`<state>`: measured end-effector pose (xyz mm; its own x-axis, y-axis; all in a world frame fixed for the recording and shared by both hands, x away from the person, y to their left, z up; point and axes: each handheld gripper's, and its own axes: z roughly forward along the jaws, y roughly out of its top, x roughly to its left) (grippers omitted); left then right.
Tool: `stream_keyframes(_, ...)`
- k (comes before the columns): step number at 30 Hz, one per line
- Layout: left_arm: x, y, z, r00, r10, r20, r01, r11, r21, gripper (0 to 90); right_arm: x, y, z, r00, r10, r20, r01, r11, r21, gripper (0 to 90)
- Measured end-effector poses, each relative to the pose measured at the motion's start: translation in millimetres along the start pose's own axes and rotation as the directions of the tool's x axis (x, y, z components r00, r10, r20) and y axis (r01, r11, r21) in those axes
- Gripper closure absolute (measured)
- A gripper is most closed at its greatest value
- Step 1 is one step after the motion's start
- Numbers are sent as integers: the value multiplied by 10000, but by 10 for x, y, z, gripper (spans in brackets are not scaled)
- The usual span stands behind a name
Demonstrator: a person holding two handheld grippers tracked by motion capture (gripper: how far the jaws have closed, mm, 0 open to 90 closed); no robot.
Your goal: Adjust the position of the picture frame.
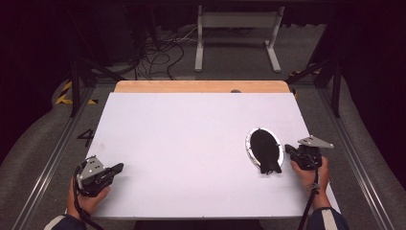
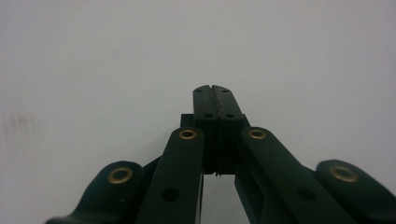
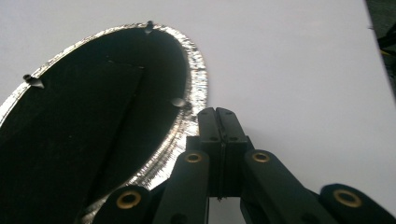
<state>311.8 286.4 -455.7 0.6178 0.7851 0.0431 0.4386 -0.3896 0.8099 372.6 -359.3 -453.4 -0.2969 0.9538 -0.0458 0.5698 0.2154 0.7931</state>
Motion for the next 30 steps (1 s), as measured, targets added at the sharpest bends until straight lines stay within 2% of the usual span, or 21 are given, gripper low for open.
stream_keyframes(2, -20, -21, -29, 10000, -19, -89, 19, 10000, 9, 898, 58, 28, 44, 9992, -396, 32, 395, 9991, 151, 900)
stream_keyframes(3, -25, -34, -41, 9999, -1, -143, 2, 10000, 65, 898, 63, 37, 50, 9993, -375, 20, 375, 9993, 65, 900)
stream_keyframes(4, -31, -43, -42, 9999, -54, -123, 55, 10000, 53, 898, 62, 45, 65, 9991, -344, -249, 345, 9994, 56, 900)
stream_keyframes(6, -42, -63, -57, 9996, -62, -272, 66, 9999, 134, 896, 84, 55, 79, 9983, -483, -332, 486, 9988, 85, 900)
stream_keyframes(8, -47, -64, -70, 9997, -49, -259, 53, 9999, 142, 893, 108, 70, 76, 9981, -599, -172, 602, 9980, 197, 900)
stream_keyframes(12, -39, -62, -45, 9997, 71, -217, -67, 9998, 203, 890, 14, 51, 63, 10000, -40, -15, 40, 9997, 228, 900)
stream_keyframes(14, -39, -73, -46, 9998, 58, -211, -54, 9997, 223, 889, -32, 43, 82, 9995, 256, -183, -248, 9988, 432, 900)
stream_keyframes(16, -47, -78, -57, 9998, 71, -167, -68, 9998, 183, 887, -17, 56, 95, 9996, 69, -275, -54, 9983, 573, 900)
stream_keyframes(19, -59, -65, -58, 9996, 244, -146, -241, 9994, 237, 884, -61, 47, 91, 9969, 395, -687, -356, 9977, 568, 900)
stream_keyframes(20, -59, -65, -58, 9996, 244, -146, -241, 9994, 237, 881, -61, 47, 91, 9969, 395, -687, -356, 9977, 568, 900)
stream_keyframes(22, -56, -41, -29, 9995, 299, -89, -297, 9993, 223, 879, -85, 47, 93, 9906, 696, -1178, -620, 9959, 665, 900)
stream_keyframes(23, -53, -31, -15, 9993, 364, -90, -361, 9990, 255, 879, -85, 47, 93, 9906, 696, -1178, -620, 9959, 665, 900)
stream_keyframes(24, -52, -7, 28, 9993, 377, -25, -376, 9988, 309, 877, -76, 48, 98, 9883, 681, -1365, -592, 9959, 679, 900)
stream_keyframes(30, -65, 70, 135, 9983, 552, 165, -558, 9977, 386, 879, -5, 52, 100, 9869, 616, -1493, -513, 9961, 719, 900)
